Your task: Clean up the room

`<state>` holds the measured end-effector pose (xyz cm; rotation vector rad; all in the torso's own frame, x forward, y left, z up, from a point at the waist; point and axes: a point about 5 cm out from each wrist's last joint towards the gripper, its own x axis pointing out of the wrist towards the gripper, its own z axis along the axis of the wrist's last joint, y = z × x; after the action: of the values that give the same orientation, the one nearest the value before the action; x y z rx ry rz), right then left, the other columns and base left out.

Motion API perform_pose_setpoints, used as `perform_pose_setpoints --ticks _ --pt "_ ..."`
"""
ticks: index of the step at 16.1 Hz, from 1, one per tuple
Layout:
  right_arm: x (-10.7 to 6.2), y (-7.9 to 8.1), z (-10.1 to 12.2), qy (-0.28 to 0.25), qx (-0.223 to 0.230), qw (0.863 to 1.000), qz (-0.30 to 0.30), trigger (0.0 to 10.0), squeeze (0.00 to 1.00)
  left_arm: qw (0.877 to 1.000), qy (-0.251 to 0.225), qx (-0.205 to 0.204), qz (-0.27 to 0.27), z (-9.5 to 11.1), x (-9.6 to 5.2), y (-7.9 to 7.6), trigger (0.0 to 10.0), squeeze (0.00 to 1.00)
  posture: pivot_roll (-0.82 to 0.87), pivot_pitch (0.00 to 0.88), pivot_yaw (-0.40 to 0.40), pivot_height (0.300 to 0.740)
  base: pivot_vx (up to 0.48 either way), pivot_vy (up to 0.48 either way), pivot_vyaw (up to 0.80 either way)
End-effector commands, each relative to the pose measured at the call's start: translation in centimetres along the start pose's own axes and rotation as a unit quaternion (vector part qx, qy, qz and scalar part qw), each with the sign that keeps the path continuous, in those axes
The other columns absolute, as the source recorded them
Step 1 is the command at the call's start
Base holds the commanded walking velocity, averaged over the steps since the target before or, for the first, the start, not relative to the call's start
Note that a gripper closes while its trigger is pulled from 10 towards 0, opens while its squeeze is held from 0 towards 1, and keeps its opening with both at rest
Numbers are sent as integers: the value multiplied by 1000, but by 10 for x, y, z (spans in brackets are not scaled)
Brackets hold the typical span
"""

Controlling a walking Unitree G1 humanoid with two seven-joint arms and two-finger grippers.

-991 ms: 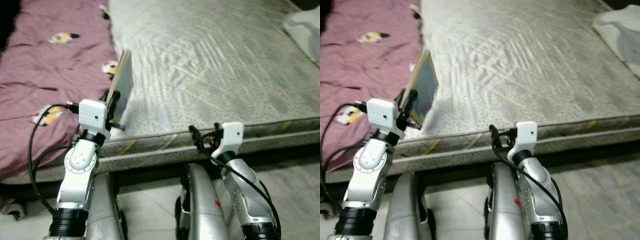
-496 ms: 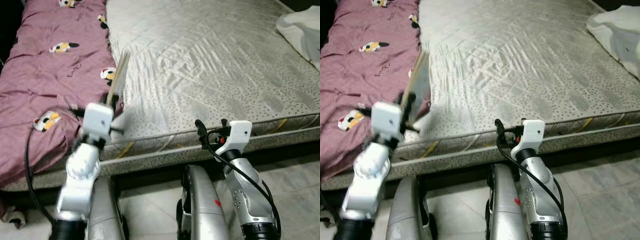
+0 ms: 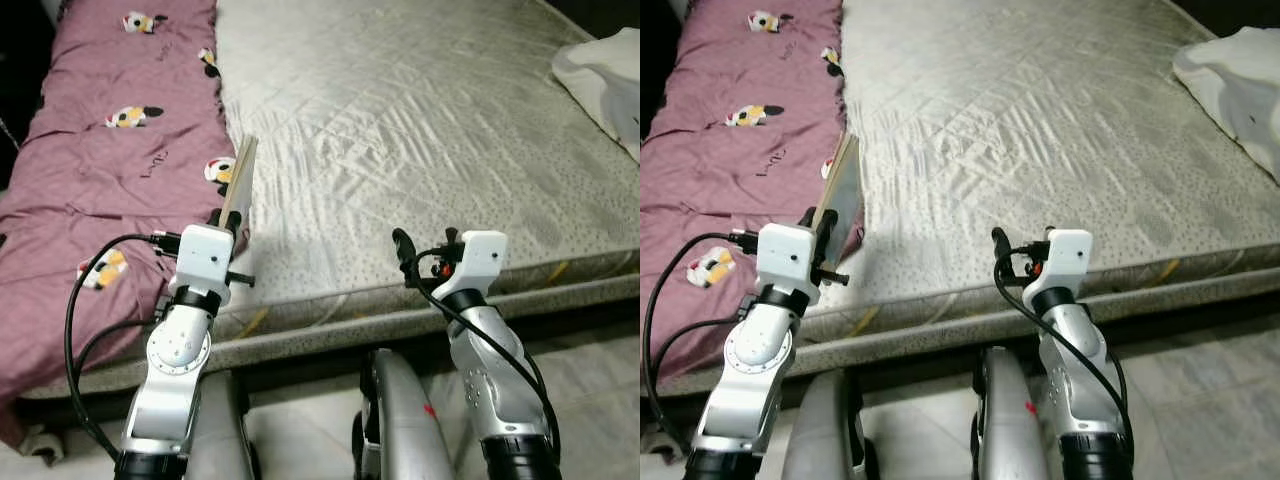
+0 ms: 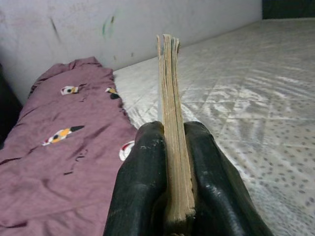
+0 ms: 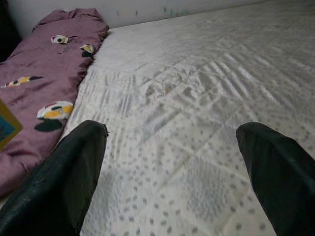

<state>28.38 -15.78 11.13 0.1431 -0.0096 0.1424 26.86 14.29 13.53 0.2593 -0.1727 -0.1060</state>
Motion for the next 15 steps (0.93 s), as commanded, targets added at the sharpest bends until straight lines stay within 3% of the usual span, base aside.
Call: perform_pose_setpoints --ticks 1,6,15 --pt "2 -1 4 -7 4 1000 -5 10000 0 1000 -8 10 15 4 0 6 10000 0 -10 71 18 683 0 0 0" --pt "2 -4 5 -8 3 1000 -16 10000 0 999 6 20 24 -2 3 2 10000 0 -12 65 8 737 0 0 0" --pt "-2 -17 2 0 -26 998 -57 10000 0 999 33 -1 -8 -14 1 -4 10000 0 -24 57 13 740 0 0 0"
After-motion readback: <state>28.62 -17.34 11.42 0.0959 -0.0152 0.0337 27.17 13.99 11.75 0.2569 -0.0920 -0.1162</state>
